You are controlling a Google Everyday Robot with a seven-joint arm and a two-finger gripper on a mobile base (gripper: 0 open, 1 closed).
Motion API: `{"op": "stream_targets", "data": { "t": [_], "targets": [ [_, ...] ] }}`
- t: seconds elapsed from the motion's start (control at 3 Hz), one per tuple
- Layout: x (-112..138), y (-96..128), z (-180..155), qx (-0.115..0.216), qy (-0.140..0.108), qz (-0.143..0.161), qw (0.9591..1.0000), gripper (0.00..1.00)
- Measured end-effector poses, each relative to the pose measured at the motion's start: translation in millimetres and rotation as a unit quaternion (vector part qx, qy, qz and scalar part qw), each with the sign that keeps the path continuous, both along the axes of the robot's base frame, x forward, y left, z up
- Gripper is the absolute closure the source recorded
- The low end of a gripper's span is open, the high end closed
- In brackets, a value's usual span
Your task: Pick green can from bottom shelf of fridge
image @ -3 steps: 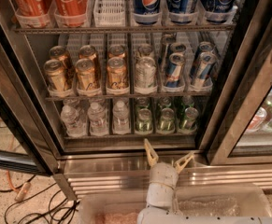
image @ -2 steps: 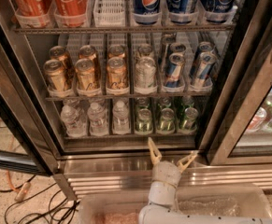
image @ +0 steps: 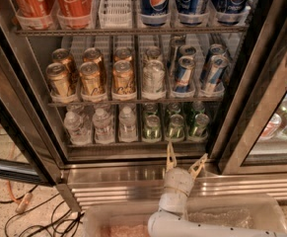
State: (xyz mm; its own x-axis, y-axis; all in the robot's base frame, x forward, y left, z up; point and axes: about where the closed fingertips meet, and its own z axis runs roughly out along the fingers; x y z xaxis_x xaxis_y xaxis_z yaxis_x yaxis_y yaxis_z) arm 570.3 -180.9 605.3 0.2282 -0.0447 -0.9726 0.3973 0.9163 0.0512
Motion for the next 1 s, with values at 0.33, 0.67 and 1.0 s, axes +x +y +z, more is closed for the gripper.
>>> {"op": "stream_targets", "data": {
  "t": [0.33, 0.67, 1.0],
  "targets": [
    [6, -3, 0, -0.003, -0.003, -0.008, 1.0000, 0.25],
    [14, -4, 2, -0.005, -0.007, -0.014, 0.9999, 0.35],
    [21, -5, 3, -0.005, -0.010, -0.018, 0.9998, 0.34]
  ]
}}
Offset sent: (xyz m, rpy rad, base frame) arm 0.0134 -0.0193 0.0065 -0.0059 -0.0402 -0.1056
